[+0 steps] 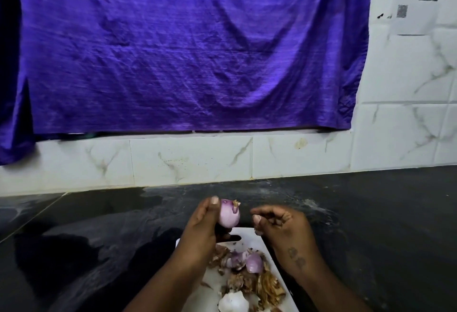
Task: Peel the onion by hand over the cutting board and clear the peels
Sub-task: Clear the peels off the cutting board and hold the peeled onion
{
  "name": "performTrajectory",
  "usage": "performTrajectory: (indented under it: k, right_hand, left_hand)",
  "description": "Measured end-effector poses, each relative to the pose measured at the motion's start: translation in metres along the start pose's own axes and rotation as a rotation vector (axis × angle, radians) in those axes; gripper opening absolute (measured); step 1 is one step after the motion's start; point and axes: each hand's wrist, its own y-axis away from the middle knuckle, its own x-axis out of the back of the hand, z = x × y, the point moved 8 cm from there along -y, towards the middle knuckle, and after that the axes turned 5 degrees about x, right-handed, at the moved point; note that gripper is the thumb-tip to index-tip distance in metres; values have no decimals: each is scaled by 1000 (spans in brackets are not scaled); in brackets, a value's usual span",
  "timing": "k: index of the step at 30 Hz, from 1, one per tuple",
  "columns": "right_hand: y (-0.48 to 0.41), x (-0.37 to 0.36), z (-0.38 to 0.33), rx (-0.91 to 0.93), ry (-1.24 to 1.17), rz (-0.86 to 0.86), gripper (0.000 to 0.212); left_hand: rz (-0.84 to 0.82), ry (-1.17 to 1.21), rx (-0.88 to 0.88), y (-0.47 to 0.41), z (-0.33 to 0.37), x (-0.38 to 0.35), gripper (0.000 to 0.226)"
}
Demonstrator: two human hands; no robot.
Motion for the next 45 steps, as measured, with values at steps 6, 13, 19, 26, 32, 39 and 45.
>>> performTrajectory:
  k: [6,13,19,26,32,39,45]
  right_hand:
    - [5,-14,-4,58,29,-101,26]
    - [8,-17,-2,26,124,-153,36]
    - [5,-16,1,-56,-66,-134,36]
    - [9,-27,1,-139,-322,-245,51]
    - [11,-22,11,-228,-432,-188,43]
    - [12,-9,20,-326,-450,-72,40]
    - [15,-8,29,-373,-421,-55,47]
  left_hand:
    - [-16,54,59,2,-3,0,39]
    - [0,56,64,3,-2,1,29]
    - [-53,59,68,6,-3,0,45]
    - [10,15,-34,14,7,-5,47]
    - [194,-213,-44,15,10,17,56]
    - [183,-1121,174,-3,-32,59,93]
    - [28,-1007,113,26,-50,41,107]
